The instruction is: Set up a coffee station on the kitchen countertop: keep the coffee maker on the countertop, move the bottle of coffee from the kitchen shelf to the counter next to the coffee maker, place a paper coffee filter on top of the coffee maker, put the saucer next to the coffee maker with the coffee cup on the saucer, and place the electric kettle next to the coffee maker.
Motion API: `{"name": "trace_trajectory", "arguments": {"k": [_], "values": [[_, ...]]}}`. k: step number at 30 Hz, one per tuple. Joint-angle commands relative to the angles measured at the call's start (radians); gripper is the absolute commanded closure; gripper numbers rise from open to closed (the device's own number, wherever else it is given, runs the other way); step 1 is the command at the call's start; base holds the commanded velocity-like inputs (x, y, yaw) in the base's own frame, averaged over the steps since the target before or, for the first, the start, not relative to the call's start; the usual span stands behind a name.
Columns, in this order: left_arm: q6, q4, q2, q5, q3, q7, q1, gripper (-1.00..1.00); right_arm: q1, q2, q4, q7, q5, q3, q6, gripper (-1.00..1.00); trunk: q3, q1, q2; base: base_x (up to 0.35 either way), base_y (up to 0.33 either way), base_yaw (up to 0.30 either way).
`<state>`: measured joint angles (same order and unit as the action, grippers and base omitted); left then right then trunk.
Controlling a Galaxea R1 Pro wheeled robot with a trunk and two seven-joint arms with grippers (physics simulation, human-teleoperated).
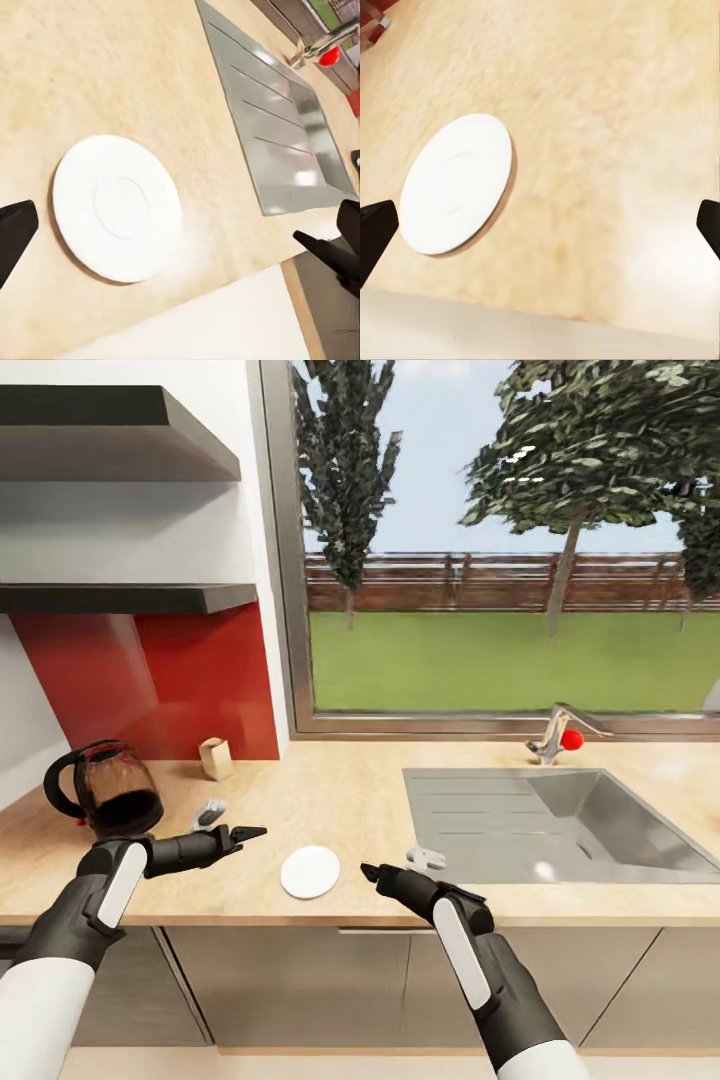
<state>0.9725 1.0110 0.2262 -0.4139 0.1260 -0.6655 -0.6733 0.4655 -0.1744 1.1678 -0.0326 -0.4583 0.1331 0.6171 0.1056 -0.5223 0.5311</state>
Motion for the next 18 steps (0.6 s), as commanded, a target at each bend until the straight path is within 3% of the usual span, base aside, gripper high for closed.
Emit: {"name": "trace_trajectory", "arguments": {"k": [1, 6, 9, 12, 18], "values": [[0.005, 0.0, 0.0, 0.002, 0.001, 0.0, 0.001, -1.0, 0.001, 0.0, -0.004, -0.003, -0.006, 0.001, 0.004, -1.0, 0.002, -0.001, 0.002, 0.044, -0.006, 0.0], [0.007, -0.011, -0.014, 0.001, 0.001, 0.044, 0.006, -1.0, 0.001, 0.0, -0.048, 0.002, -0.006, 0.003, 0.004, -1.0, 0.002, -0.001, 0.002, 0.006, -0.001, 0.0], [0.003, -0.042, -0.038, 0.0, 0.0, 0.061, 0.015, -1.0, 0.001, 0.0, -0.083, 0.083, -0.006, 0.003, 0.004, -1.0, 0.002, -0.001, 0.002, 0.027, 0.0, 0.0], [-0.001, -0.049, -0.049, 0.0, 0.0, 0.063, 0.032, -1.0, 0.001, 0.0, -0.095, 0.127, -0.005, 0.003, 0.004, -1.0, 0.002, -0.001, 0.002, 0.182, 0.0, 0.0], [-0.003, -0.052, -0.063, 0.0, 0.0, 0.066, 0.043, -1.0, 0.001, 0.0, -0.114, 0.146, -0.006, 0.014, 0.004, -1.0, 0.002, -0.001, 0.002, 0.199, 0.0, 0.0]]}}
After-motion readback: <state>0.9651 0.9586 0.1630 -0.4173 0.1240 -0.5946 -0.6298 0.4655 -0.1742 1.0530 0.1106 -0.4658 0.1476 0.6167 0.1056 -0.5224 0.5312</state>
